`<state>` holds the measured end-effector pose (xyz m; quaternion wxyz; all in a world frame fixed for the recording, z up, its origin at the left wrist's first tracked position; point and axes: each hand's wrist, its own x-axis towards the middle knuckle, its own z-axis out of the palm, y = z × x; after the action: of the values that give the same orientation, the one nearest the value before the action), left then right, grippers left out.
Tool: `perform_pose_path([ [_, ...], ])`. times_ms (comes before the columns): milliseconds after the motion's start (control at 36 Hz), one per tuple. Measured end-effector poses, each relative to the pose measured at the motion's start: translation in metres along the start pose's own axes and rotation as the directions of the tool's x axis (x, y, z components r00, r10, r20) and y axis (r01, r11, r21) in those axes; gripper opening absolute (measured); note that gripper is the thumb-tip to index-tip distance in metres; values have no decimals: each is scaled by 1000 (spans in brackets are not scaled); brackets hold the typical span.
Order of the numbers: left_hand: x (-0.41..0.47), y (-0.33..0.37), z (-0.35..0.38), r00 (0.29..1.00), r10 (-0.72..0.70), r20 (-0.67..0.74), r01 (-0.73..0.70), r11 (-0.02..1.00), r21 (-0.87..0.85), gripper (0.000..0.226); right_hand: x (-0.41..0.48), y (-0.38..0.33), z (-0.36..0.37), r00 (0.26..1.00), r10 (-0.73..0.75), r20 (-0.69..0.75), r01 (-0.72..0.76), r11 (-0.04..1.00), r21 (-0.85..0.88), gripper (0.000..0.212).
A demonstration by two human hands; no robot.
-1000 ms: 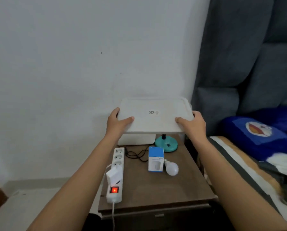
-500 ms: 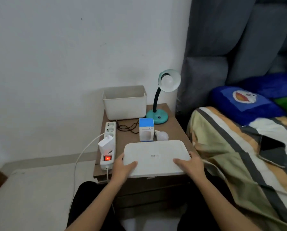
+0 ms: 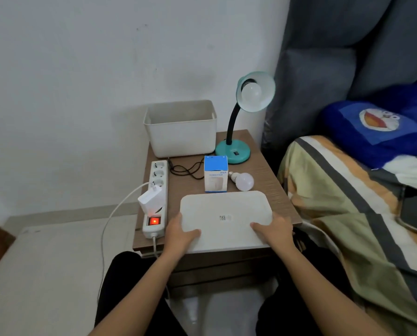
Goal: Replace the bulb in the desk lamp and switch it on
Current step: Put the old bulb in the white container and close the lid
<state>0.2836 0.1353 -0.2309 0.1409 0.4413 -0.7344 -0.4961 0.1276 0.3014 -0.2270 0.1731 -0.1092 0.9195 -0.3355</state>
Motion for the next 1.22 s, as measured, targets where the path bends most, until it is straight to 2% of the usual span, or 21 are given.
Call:
perform_pose_path([
  [111, 5, 5, 4, 999, 10, -30, -8, 997, 81, 59, 8, -3, 5, 999, 35, -11, -35, 999, -4, 68],
  [250, 16, 7, 9, 1000, 19, -24, -13, 974, 225, 48, 11, -6, 6, 999, 20, -51, -24, 997, -77, 68],
  [417, 26, 14, 12, 999, -34, -10, 35, 939, 341, 70, 21, -9, 5, 1000, 6, -20, -9, 986, -166, 63],
  [528, 39, 23, 12, 999, -52, 8, 46, 935, 351, 71, 39, -17, 0, 1000, -27, 4, 27, 996, -83, 57],
  [611, 57, 36, 10, 1000, -13, -6, 14, 952, 305, 64, 56, -32, -8, 992, -114, -58, 114, 993, 3, 49],
  [722, 92, 57, 6, 998, 60, -1, -57, 952, 300, 43, 87, -60, -15, 961, -241, -136, 245, 970, 9, 46],
  [806, 116, 70, 2, 995, 96, 4, -92, 944, 316, 26, 107, -78, -14, 953, -295, -72, 289, 954, -86, 52],
  [889, 131, 81, -4, 993, 98, 65, -115, 923, 367, 11, 120, -87, -8, 960, -275, 52, 280, 949, -147, 54],
  [972, 140, 86, -10, 992, 38, 123, -90, 889, 450, 21, 125, -89, -1, 961, -233, 151, 253, 958, -132, 53],
  [1028, 143, 87, -15, 989, -2, 145, -71, 868, 492, 28, 127, -90, -1, 963, -220, 155, 239, 964, -116, 52],
  [1222, 144, 106, -30, 983, -18, 181, -87, 827, 555, 11, 120, -104, -25, 957, -290, -3, 289, 954, -83, 42],
])
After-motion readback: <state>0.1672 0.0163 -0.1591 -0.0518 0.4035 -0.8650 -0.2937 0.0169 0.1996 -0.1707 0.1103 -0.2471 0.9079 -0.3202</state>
